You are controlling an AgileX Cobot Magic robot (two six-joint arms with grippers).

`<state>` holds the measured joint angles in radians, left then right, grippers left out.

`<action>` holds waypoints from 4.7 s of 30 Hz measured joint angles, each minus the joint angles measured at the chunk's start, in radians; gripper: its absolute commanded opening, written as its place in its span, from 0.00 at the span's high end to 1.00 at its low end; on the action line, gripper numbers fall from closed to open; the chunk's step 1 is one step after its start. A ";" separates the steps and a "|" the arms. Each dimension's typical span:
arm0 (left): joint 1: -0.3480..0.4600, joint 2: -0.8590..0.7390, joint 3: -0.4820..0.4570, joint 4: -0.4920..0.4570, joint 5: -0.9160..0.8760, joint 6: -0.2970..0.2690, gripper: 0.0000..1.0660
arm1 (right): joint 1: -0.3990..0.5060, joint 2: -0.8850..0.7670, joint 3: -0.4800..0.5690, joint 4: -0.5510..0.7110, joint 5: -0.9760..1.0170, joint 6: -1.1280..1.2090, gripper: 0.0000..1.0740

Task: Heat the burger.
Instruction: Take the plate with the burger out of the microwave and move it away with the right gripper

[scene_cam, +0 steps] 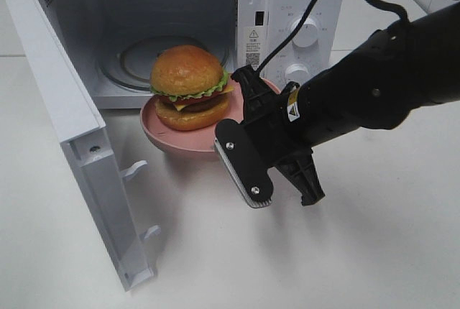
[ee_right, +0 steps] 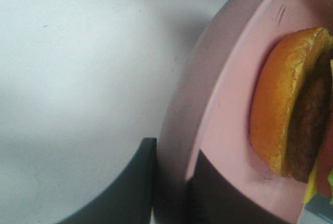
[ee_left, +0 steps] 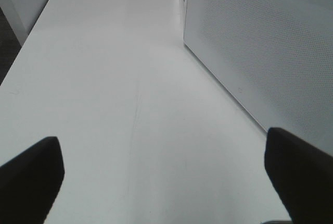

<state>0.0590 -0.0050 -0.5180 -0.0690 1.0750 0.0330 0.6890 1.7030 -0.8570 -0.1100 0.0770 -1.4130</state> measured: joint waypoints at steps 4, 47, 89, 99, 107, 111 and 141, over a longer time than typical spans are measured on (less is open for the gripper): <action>0.000 0.000 0.000 0.000 0.000 0.000 0.06 | 0.000 -0.050 0.052 0.000 -0.006 0.000 1.00; 0.000 0.000 0.000 0.000 0.000 0.000 0.06 | 0.000 -0.734 0.481 -0.080 0.236 0.142 1.00; 0.000 0.000 0.000 0.000 0.000 0.000 0.06 | 0.000 -0.728 0.475 -0.723 0.749 1.463 1.00; 0.000 0.000 0.000 0.000 0.000 0.000 0.06 | 0.000 -0.481 0.365 -0.775 0.823 1.857 1.00; 0.000 0.000 0.000 0.000 0.000 0.000 0.06 | 0.000 -0.289 0.258 -0.816 0.874 2.154 0.99; 0.000 0.000 0.000 0.000 0.000 0.000 0.06 | 0.000 -0.187 0.211 -0.856 0.909 2.323 0.99; 0.000 0.000 0.000 0.000 0.000 0.000 0.06 | -0.208 0.184 0.128 -0.894 0.780 2.535 0.90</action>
<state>0.0590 -0.0050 -0.5180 -0.0690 1.0750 0.0330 0.4810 1.8870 -0.7290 -1.0040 0.8570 1.1220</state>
